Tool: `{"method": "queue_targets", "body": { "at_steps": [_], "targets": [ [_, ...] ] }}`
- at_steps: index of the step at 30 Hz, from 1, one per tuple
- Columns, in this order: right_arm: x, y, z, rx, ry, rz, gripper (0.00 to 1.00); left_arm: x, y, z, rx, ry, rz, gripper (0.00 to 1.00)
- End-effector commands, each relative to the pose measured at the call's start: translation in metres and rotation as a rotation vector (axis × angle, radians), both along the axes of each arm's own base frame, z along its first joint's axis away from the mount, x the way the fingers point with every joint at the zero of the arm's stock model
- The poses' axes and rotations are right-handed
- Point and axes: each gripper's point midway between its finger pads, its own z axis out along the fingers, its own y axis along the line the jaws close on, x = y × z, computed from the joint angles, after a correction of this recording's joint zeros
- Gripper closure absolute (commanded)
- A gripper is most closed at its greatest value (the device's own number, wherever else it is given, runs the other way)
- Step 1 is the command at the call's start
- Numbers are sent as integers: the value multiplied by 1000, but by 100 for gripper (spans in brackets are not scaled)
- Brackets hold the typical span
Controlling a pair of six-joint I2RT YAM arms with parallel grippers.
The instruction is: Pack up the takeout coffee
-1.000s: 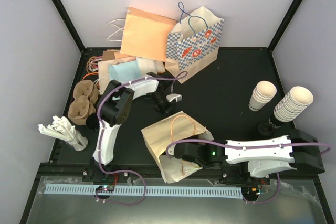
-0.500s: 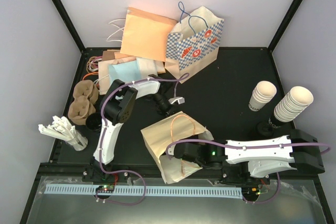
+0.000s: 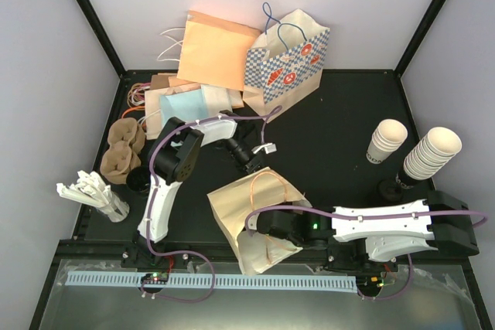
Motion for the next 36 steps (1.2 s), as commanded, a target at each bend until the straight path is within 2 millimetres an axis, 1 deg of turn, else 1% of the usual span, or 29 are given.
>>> {"method": "queue_targets", "body": {
  "at_steps": [1,8,12,16,20,23,29,33,36],
  "targets": [
    [1,1,-3,6,12,5,38,-17,-10,14,-82,58,-38,98],
    [2,-3,-10,-19,15,-3,38,-24,-12,16,-93,69,-55,99],
    [2,-5,-18,-39,22,-5,38,-28,-14,18,-111,81,-61,98],
    [4,-1,-23,-35,21,-9,38,-35,-15,16,-110,114,-65,98],
    [7,0,-33,-56,15,-24,38,-44,-13,10,-101,139,-72,98],
    [8,2,-37,-55,13,-23,38,-48,-14,11,-110,146,-77,98],
    [9,1,-43,-62,33,-27,39,-48,-18,22,-128,133,-78,98],
    [10,0,-47,-76,44,-35,39,-47,-21,34,-136,106,-69,98],
    [11,0,-51,-86,46,-37,39,-51,-23,41,-134,90,-83,98]
  ]
}}
